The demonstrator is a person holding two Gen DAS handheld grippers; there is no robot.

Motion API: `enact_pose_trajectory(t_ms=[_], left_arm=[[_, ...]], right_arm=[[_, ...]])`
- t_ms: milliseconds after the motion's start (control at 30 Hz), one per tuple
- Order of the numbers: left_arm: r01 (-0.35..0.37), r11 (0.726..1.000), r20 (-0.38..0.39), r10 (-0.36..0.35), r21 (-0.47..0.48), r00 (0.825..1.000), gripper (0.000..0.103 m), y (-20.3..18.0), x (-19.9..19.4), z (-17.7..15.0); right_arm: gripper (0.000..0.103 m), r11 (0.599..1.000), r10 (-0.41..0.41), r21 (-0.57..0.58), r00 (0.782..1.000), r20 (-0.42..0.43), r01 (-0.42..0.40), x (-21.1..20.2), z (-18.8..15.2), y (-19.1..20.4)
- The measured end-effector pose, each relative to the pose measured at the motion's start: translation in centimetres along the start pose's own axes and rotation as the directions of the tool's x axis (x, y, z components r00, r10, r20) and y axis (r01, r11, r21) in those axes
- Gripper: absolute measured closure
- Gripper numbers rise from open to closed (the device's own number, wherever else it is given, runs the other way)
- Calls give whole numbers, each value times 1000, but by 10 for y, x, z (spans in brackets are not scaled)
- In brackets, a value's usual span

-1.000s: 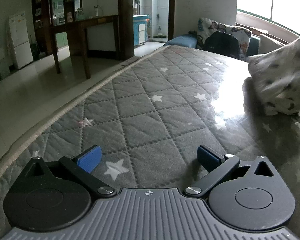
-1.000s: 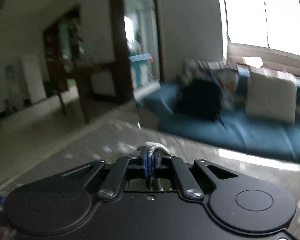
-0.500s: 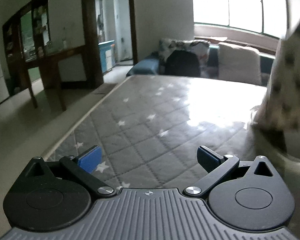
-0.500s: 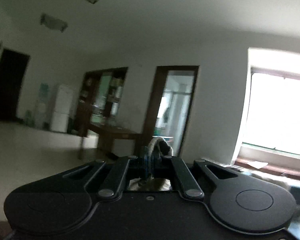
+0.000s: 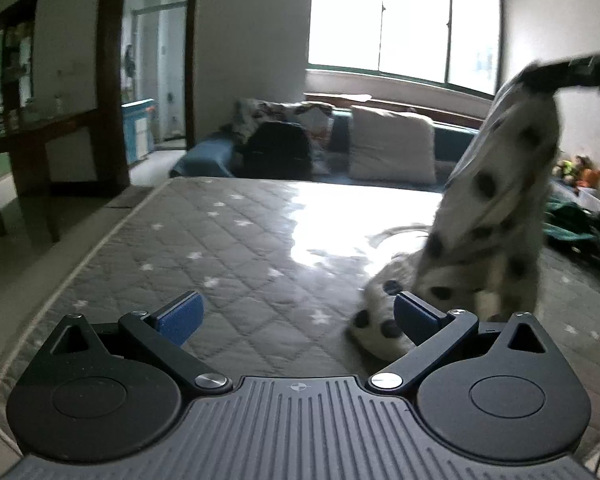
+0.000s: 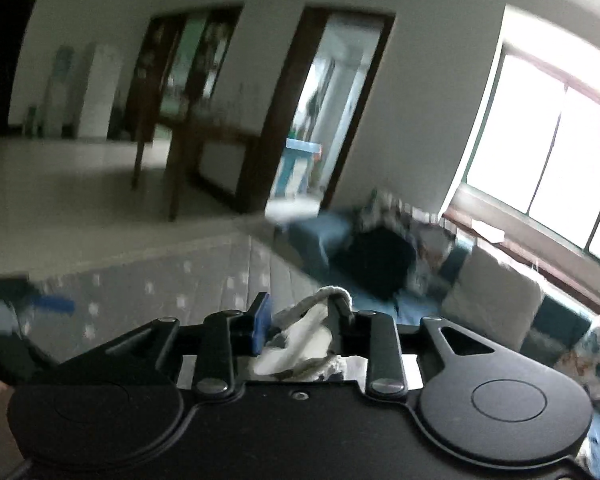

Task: Fold clothes
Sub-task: 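Lift the garment with the right tool and carry it onto the table center, then open the right tool and release the garment onto the table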

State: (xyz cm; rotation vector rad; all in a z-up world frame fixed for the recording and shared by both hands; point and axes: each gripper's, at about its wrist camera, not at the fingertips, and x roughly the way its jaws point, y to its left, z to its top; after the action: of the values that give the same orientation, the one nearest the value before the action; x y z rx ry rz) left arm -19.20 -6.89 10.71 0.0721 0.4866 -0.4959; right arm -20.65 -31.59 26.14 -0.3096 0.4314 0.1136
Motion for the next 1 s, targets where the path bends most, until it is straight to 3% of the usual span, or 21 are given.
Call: enact_pose_trajectory(t_ms=[33, 100, 300, 567, 1000], left_arm=[[14, 1000, -6, -14, 3, 1000, 0, -6, 0, -1], [35, 999, -15, -35, 14, 999, 0, -16, 3, -2], [84, 996, -47, -83, 10, 995, 0, -45, 6, -3], [62, 998, -88, -60, 19, 994, 0, -70, -7, -10], [39, 999, -146, -34, 31, 989, 0, -96, -27, -31]], right_arm=[[56, 1000, -15, -5, 1000, -18, 15, -2, -6, 2], [52, 999, -46, -15, 998, -35, 45, -8, -18, 9], [52, 997, -17, 75, 998, -61, 22, -28, -45, 11], [45, 971, 19, 238, 998, -65, -3, -41, -98, 8], [38, 948, -67, 304, 993, -96, 93, -75, -146, 37]])
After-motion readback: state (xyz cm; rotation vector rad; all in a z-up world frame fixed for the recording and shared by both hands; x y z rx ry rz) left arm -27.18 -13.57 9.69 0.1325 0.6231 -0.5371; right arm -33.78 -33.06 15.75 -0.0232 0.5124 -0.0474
